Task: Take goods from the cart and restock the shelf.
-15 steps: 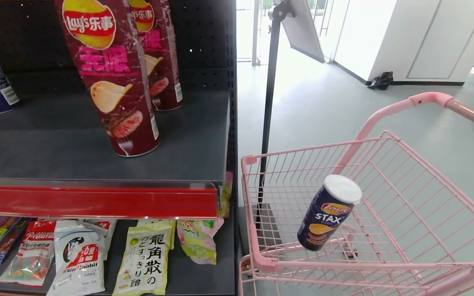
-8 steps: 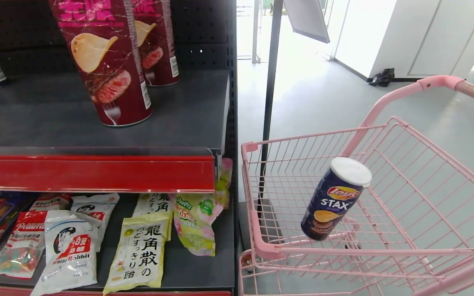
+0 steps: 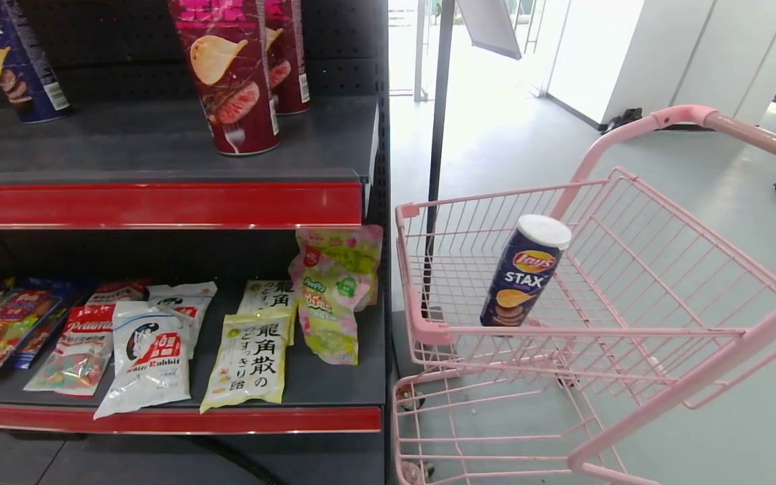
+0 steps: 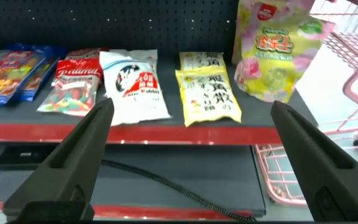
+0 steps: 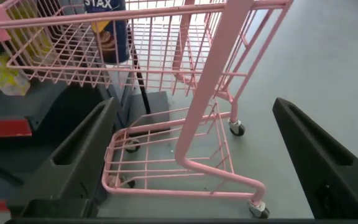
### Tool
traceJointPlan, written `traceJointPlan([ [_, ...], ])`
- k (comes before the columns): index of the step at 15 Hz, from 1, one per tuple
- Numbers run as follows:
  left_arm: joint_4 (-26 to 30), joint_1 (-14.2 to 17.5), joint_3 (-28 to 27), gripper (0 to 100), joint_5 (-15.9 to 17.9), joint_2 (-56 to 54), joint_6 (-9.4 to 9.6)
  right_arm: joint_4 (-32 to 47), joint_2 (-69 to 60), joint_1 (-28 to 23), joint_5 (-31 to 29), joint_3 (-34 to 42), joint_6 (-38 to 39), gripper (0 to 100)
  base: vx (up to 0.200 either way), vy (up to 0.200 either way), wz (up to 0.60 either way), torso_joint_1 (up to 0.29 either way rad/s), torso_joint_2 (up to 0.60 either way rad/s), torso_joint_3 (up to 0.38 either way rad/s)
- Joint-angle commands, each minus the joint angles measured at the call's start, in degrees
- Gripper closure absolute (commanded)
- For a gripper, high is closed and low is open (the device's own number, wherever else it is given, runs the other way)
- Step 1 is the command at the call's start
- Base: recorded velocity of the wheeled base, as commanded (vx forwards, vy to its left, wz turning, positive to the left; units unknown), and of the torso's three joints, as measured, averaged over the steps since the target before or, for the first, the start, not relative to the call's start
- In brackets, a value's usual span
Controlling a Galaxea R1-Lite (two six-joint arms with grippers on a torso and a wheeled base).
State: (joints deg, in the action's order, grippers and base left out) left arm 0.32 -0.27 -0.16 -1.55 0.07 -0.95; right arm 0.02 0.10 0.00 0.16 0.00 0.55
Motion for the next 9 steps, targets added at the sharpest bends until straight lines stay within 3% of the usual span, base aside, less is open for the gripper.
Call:
traceJointPlan([
  [1,0.0,0.0,0.0,0,0.0,0.0,-0.02,0.0,0.1,0.0,0.0,0.0,0.0,0,-0.200,0.000,0.00,-0.002,0.00,0.012],
  [8,0.0,0.0,0.0,0,0.0,0.0,-0.02,-0.1,0.0,0.0,0.5,0.0,-0.1,0,0.000,0.000,0.00,0.000,0.00,0.000],
  [9,0.0,0.0,0.0,0,0.0,0.0,-0.02,-0.6,0.0,0.0,3.0,-0.7,-2.6,0,0.000,0.000,0.00,0.000,0.00,0.000],
])
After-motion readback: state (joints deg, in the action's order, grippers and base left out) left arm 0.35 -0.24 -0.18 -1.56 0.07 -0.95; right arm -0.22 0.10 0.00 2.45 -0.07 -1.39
